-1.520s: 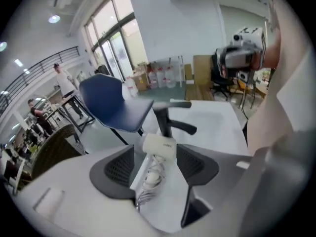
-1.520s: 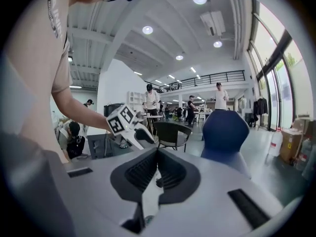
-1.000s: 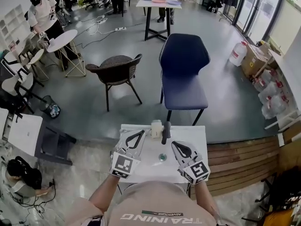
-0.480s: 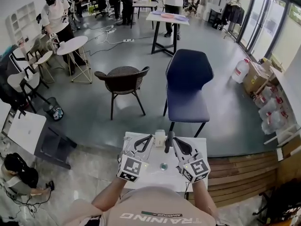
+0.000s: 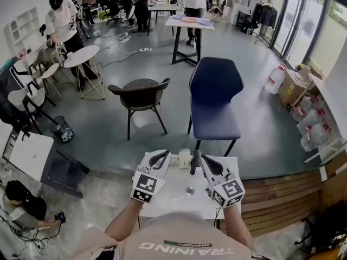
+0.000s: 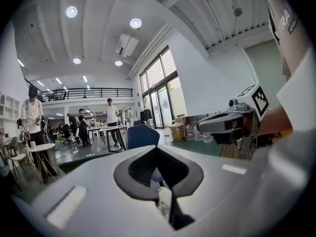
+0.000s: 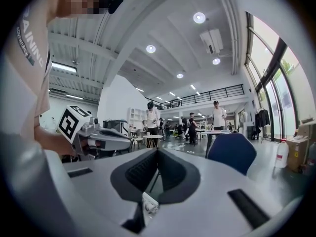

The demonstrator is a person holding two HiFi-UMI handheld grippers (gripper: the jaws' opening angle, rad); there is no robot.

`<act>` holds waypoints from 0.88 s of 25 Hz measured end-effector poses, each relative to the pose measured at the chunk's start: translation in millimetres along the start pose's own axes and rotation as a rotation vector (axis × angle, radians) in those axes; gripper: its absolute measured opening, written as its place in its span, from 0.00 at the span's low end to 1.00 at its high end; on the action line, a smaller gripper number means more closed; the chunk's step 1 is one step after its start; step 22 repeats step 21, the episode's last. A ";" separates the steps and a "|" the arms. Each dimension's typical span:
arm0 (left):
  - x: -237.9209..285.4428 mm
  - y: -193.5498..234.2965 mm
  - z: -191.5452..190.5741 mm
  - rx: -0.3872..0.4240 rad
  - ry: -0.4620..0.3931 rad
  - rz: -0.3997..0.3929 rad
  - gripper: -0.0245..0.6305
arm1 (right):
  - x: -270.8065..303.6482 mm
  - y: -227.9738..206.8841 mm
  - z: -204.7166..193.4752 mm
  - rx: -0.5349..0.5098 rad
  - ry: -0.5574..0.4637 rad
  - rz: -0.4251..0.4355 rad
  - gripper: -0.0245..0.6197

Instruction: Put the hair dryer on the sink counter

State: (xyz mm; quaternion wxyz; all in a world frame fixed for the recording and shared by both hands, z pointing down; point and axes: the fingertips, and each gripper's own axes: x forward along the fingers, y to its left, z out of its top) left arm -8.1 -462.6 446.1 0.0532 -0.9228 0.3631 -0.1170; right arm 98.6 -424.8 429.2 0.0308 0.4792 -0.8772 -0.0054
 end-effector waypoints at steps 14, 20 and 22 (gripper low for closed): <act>-4.3 -10.2 -10.8 0.023 0.049 -0.052 0.05 | 2.4 7.2 -11.2 0.006 0.020 0.010 0.05; -2.9 -6.8 -23.0 -0.016 0.084 -0.086 0.05 | -2.7 2.8 -16.9 -0.007 0.029 -0.006 0.05; -2.6 -7.0 -25.5 -0.017 0.090 -0.090 0.05 | -4.4 1.9 -18.2 -0.006 0.031 -0.011 0.05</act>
